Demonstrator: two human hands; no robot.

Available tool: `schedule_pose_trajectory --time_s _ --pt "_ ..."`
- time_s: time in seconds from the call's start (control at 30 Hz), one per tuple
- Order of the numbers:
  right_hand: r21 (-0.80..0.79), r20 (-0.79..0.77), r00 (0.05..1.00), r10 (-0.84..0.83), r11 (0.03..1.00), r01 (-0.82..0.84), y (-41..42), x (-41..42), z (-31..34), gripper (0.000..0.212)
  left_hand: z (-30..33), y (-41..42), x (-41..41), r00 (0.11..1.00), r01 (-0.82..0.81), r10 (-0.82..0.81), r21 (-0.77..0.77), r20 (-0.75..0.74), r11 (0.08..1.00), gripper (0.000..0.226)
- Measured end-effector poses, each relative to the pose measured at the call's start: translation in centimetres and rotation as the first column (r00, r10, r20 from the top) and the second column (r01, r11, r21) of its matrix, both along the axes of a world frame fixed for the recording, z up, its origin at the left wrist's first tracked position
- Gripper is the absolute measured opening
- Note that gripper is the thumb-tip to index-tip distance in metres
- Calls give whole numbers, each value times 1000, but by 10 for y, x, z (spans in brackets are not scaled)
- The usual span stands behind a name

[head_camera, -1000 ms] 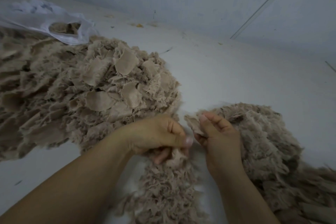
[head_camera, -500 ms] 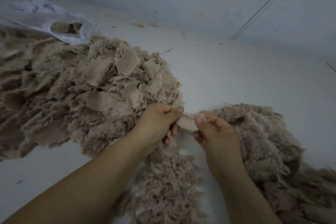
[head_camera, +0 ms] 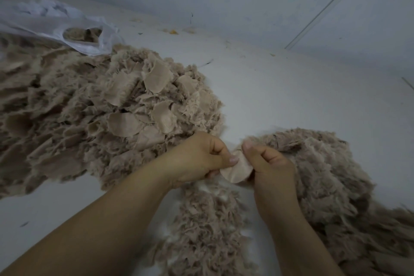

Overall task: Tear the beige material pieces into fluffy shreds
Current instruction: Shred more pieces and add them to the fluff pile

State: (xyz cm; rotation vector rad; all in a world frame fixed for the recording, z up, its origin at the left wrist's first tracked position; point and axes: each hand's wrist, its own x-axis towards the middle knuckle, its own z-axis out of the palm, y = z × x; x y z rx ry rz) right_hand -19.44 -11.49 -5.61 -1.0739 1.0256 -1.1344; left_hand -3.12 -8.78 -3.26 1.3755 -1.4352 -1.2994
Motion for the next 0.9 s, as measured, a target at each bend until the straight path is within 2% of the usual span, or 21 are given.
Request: schedule_pose_trajectory --time_s 0.1,0.13,0.17,0.23,0.27,0.3,0.33,0.37,0.4,0.43,0.47,0.5,0.57,0.63,0.7,0.77,0.9 --pt "15 48 993 -109 994 108 -1 0 -2 32 2 1 5 986 84 -74 60 -153 995 28" --pt "23 83 984 -155 988 154 -2 0 -2 32 5 1 8 966 39 -28 38 -258 999 26" --pt "36 125 974 -190 982 187 -4 -1 -2 32 8 -1 10 916 -78 70 -5 -396 997 23" --pt "61 194 955 -223 975 216 -5 -1 -2 33 15 -7 15 712 -389 243 -82 -659 917 12" --pt "69 209 950 -233 972 223 -6 0 -2 33 16 -10 14 632 -468 252 -101 -733 878 9" --pt "74 217 946 -241 970 231 -6 0 -2 33 14 -13 11 620 -491 257 -111 -742 864 19" --pt "78 221 943 -249 968 237 -5 1 -3 32 10 -16 4 679 -476 273 -126 -681 870 29" --pt "79 227 940 -255 967 244 -5 1 -3 32 4 -19 -3 797 -447 308 -164 -519 879 33" --pt "79 232 936 -263 965 251 -5 1 -2 31 -3 -24 -12 907 -387 325 -226 -269 894 32" --pt "78 234 933 -274 962 263 -5 1 -2 31 -10 -30 -21 956 -279 295 -290 10 916 33" --pt "75 232 930 -284 959 274 -6 0 -1 30 -15 -36 -28 936 -143 239 -340 259 929 35" --pt "71 230 929 -290 957 281 -6 0 -1 28 -18 -43 -34 874 2 181 -376 451 927 38" --pt "72 248 926 -285 958 276 -7 0 0 25 -19 -53 -43 727 194 123 -374 676 907 33" --pt "86 279 918 -281 960 267 -9 1 0 22 -19 -60 -47 586 282 118 -339 801 898 22" --pt "104 299 911 -282 959 263 -11 1 0 21 -20 -60 -50 499 333 134 -332 856 883 19" --pt "124 295 918 -265 963 238 -12 1 0 26 -20 -53 -52 456 369 176 -365 872 855 19" --pt "188 310 907 -286 953 237 -13 1 -1 33 -17 -31 -51 452 429 186 -395 873 812 18"
